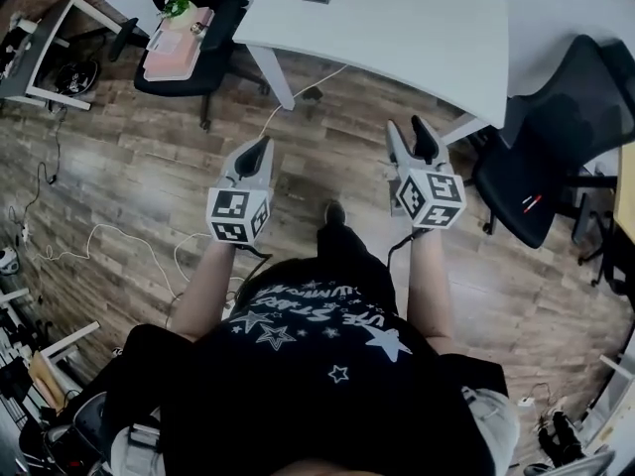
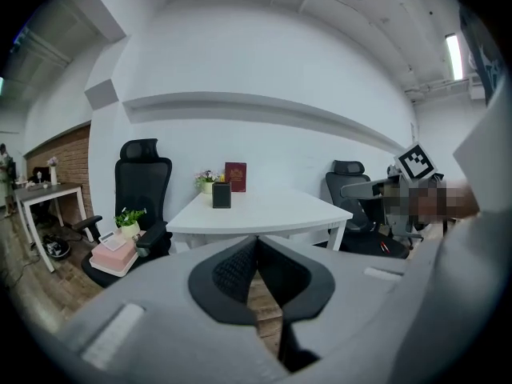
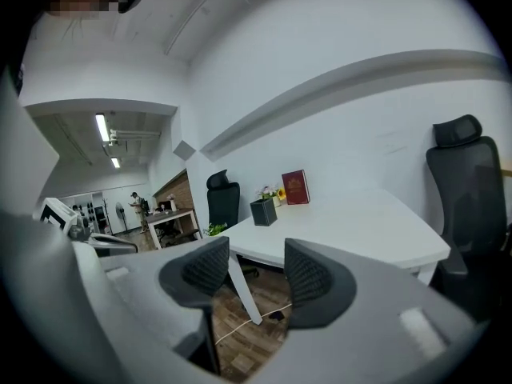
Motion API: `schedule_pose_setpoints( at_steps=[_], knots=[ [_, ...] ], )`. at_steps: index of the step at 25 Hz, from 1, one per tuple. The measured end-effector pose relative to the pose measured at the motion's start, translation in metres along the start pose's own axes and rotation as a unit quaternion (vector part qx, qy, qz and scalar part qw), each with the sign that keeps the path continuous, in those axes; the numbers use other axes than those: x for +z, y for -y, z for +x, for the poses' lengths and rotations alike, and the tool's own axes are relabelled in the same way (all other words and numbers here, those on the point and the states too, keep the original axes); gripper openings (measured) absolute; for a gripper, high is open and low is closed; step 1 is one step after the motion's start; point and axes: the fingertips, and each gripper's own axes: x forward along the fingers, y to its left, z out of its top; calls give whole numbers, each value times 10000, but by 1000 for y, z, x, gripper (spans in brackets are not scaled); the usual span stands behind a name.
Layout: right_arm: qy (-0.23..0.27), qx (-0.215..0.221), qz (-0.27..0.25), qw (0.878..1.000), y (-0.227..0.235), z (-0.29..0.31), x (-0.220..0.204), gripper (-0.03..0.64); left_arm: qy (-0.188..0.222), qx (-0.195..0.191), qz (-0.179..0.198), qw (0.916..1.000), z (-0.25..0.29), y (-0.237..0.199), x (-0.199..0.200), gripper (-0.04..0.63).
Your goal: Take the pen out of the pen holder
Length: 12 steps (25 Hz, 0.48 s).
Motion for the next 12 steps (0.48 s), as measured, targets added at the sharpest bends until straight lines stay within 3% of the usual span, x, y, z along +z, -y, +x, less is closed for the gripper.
schedule_pose_setpoints(
  at_steps=[6, 12],
  knots=[
    [-92, 266, 115, 9995, 34, 49, 13, 221, 37, 157, 73, 9998, 55, -1, 28, 11],
    [-91, 501, 193, 9985, 41, 82, 26, 221, 31, 390, 77, 9992, 75, -17, 42, 11]
  ],
)
